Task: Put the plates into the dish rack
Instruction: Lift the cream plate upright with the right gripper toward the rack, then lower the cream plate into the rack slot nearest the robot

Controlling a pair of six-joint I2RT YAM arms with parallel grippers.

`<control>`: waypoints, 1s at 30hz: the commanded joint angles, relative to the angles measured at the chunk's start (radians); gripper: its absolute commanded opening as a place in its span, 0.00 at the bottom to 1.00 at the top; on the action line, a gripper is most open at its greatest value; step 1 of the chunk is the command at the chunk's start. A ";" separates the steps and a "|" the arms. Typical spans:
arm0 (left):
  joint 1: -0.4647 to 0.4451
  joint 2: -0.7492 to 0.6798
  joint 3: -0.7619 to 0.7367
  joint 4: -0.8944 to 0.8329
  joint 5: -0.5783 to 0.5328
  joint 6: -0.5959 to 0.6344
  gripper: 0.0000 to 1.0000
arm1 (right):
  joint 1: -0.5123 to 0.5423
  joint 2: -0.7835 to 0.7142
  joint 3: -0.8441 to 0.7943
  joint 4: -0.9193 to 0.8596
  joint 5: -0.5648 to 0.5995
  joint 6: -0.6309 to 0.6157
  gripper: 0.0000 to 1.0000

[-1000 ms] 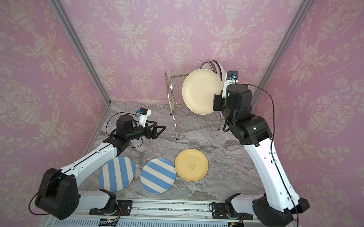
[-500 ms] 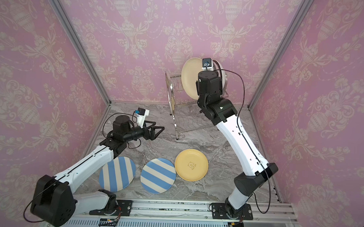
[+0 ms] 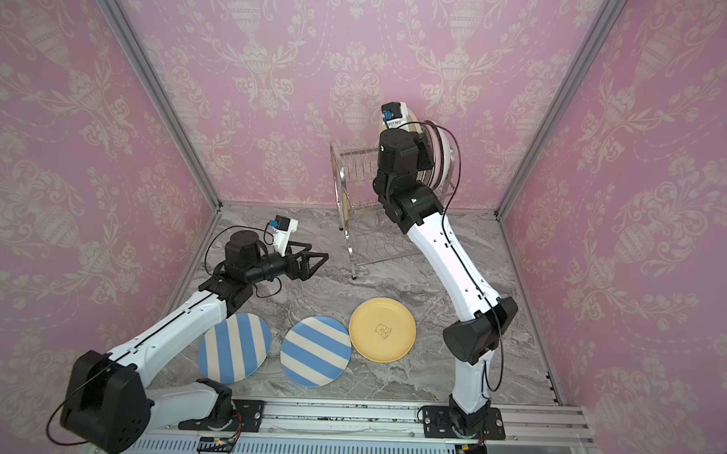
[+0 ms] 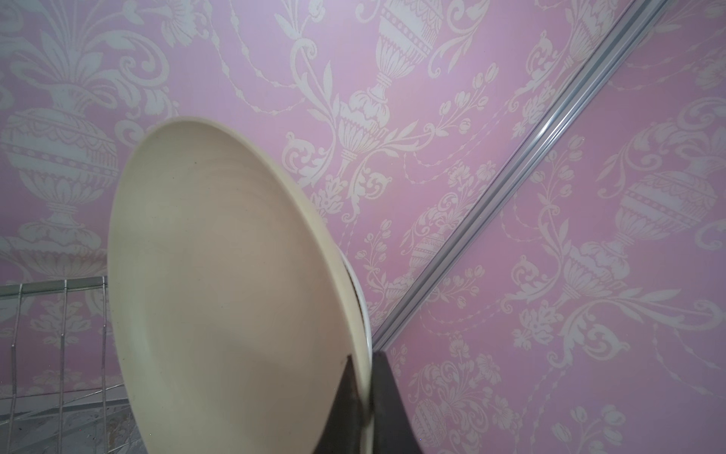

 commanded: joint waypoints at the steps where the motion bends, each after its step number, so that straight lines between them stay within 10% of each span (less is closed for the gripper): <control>1: 0.007 -0.007 -0.009 0.013 0.005 0.003 0.99 | 0.001 0.024 0.042 0.063 0.030 -0.050 0.00; 30: 0.013 0.009 -0.057 0.078 0.040 0.016 0.99 | -0.055 0.155 0.098 0.060 0.026 -0.045 0.00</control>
